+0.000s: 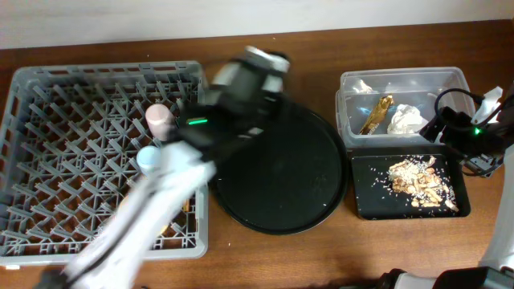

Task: Sort waste into correct bins and load items into the dishwasher rack
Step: 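Carry the white plate left and stand it upright in the rack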

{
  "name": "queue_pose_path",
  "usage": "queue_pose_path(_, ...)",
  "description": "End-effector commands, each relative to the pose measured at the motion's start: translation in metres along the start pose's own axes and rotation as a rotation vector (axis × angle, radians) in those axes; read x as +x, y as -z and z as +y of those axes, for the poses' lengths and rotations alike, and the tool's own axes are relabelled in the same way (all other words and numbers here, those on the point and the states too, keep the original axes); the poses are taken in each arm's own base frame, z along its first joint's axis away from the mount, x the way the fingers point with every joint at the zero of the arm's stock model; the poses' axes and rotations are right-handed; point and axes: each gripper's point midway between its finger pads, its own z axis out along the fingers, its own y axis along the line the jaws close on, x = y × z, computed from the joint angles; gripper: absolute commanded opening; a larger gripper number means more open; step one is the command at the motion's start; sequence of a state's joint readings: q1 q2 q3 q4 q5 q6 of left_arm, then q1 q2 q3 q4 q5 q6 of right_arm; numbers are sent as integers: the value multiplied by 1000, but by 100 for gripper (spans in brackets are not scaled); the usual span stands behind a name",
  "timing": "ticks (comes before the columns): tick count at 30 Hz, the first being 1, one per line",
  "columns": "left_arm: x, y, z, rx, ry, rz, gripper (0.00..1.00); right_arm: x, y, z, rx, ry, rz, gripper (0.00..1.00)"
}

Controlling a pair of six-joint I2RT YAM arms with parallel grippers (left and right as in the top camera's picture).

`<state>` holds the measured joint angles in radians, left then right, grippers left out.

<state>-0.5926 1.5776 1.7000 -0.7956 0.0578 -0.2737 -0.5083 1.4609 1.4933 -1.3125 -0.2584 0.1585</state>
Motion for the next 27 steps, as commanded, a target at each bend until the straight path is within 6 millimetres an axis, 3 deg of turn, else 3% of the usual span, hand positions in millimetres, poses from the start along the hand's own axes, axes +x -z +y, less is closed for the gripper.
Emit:
queue_pose_path(1,-3,45,25,161,121,27,0,-4,4,-1,7,-7,-17,99)
queue_pose_path(5,-13,74,43,488,218,33,0,-4,4,-1,7,-7,-16,99)
queue_pose_path(11,-28,84,111,781,411,-13,0,-4,4,-1,7,-7,-17,99)
queue_pose_path(17,-11,46,171,832,600,23,0,-4,4,-1,7,-7,-17,99)
queue_pose_path(27,28,-18,221,806,774,108,0,-4,4,-1,7,-7,-16,99)
